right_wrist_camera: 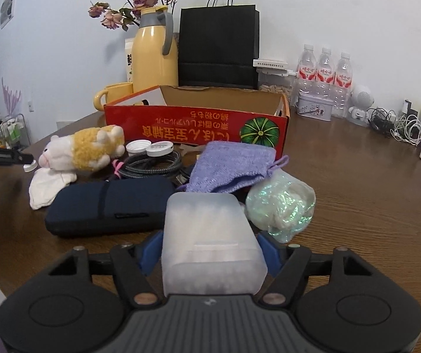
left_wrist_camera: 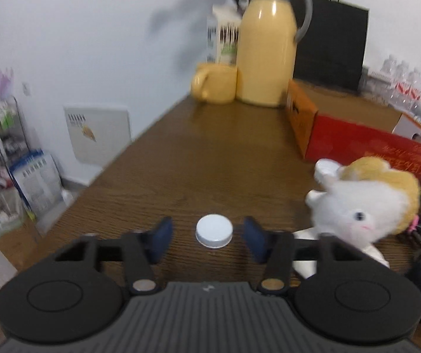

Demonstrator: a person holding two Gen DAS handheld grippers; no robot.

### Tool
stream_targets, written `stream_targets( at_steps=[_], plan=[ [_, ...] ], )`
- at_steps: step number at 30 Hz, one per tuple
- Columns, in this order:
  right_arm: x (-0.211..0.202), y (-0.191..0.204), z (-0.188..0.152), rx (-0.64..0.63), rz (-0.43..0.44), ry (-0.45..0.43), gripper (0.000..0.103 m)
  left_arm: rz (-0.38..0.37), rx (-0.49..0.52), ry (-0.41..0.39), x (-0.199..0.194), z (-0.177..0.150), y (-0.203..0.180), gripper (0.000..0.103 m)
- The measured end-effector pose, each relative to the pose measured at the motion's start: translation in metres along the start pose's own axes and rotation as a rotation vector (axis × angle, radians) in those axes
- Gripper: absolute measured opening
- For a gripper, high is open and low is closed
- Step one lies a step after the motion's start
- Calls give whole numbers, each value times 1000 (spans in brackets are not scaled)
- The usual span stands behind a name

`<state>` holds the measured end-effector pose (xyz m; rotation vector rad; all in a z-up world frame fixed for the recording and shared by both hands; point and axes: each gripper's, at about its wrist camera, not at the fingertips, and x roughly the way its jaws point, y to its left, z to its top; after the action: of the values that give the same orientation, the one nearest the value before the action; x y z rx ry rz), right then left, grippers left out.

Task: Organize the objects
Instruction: 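Grasp the white bottle cap with the left gripper while the right gripper grasps the translucent plastic box, then carry both into the cardboard box and open both grippers to release them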

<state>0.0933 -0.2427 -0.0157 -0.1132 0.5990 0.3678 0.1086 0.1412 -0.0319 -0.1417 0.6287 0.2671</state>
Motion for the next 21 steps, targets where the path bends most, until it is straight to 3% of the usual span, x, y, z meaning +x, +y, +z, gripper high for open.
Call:
stream_targets(
  at_steps=[1,5,10,16,21],
  plan=[
    [0,1,0,4,-2,0,68,1,22,-17,1,0,0,29],
    [-7,2,1,14,-7,-8,68,-58,38,-19,-5,-2,0,28],
    [-25,4,5,6,-14,-47,68,-106,41,-96,-33,7,-8,28],
    [-46,6,32,-42,-9,-150,68,-211,94,-214,-60,51,-45,28],
    [-23,11,85,-94,0,-221,68,-292,150,-264,-54,100,-103,29]
  ],
)
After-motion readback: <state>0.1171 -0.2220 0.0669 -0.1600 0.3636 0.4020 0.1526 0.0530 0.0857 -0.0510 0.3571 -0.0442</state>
